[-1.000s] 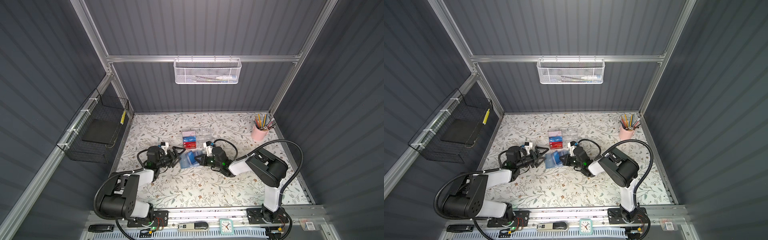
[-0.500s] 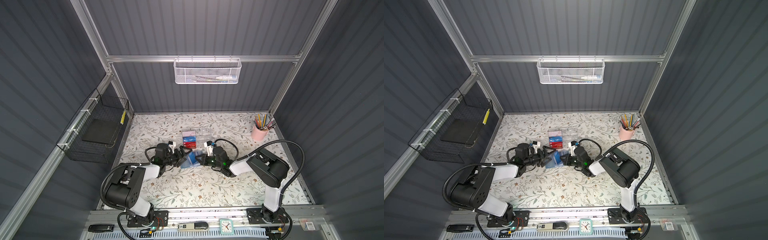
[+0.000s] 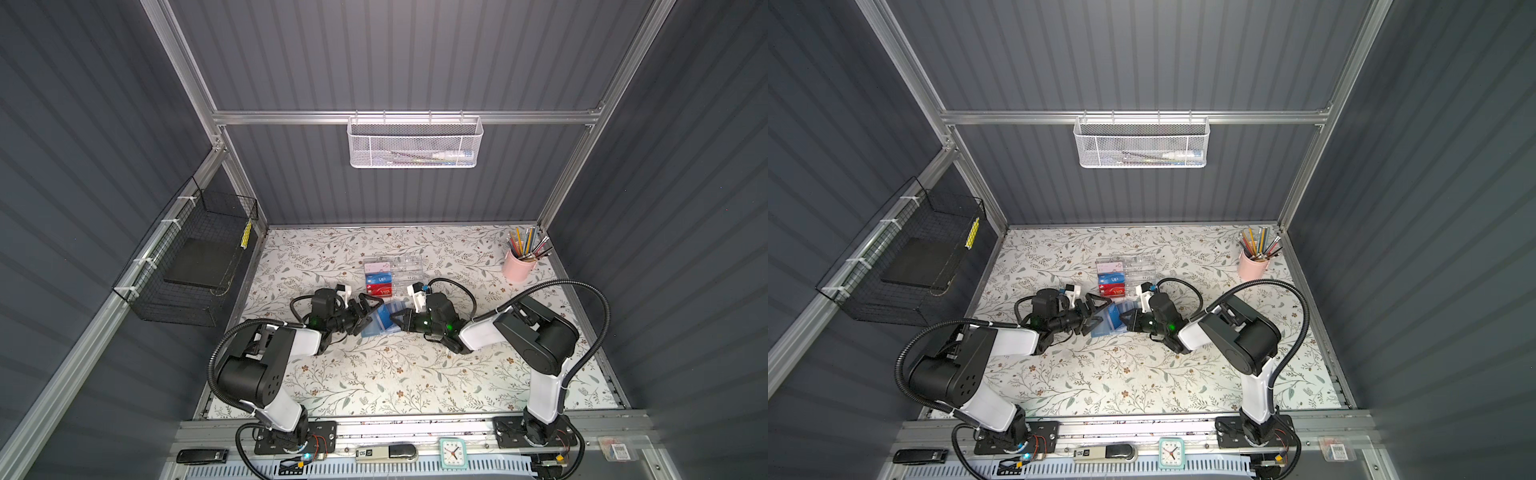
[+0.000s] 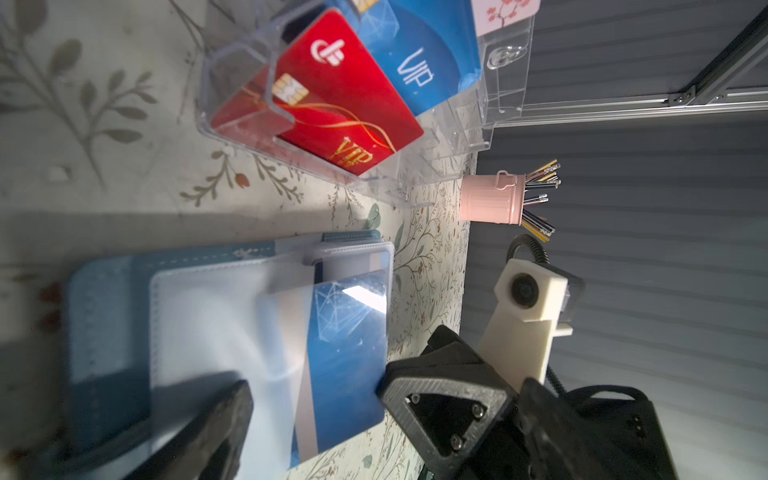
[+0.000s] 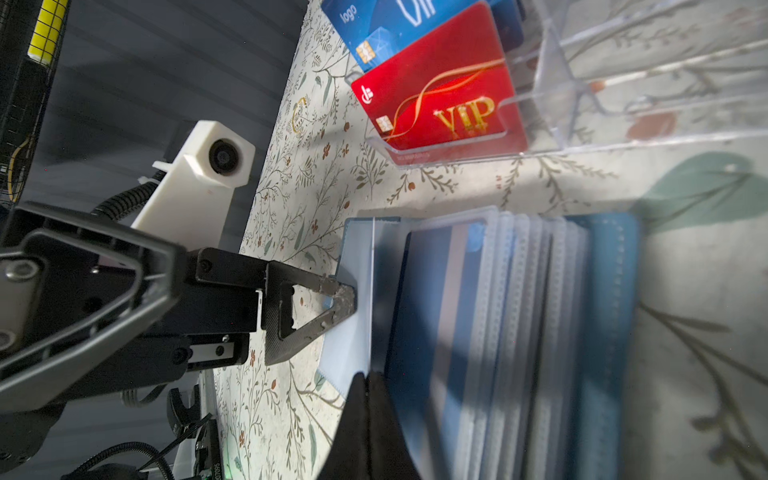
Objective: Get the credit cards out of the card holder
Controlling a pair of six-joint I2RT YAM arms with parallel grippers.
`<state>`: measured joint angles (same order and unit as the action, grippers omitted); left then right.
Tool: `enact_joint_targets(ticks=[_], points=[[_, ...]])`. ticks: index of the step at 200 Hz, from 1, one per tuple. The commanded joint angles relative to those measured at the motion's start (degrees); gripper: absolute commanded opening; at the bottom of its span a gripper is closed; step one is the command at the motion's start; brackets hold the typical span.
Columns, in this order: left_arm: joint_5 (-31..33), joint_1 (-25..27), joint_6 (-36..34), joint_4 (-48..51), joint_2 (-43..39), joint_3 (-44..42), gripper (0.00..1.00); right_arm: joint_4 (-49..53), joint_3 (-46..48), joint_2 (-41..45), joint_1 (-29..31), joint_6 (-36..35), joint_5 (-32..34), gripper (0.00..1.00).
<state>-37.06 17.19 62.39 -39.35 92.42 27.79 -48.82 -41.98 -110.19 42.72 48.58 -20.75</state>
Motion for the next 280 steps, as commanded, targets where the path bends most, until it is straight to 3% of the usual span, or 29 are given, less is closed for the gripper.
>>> enact_joint_targets(ticks=[1,99,280], points=[[0.6,0.4,0.0,-1.9,1.3,-0.3,1.00,-0.5,0.7,1.1,-0.2,-0.9,-0.9,0.07],[0.8,0.7,0.6,-6.0,5.1,-2.1,1.00,-1.5,2.2,1.7,-1.0,-0.8,-1.9,0.24],[0.4,0.9,1.6,-10.1,7.7,-3.5,1.00,-3.8,4.4,0.8,0.1,1.7,-3.8,0.26]])
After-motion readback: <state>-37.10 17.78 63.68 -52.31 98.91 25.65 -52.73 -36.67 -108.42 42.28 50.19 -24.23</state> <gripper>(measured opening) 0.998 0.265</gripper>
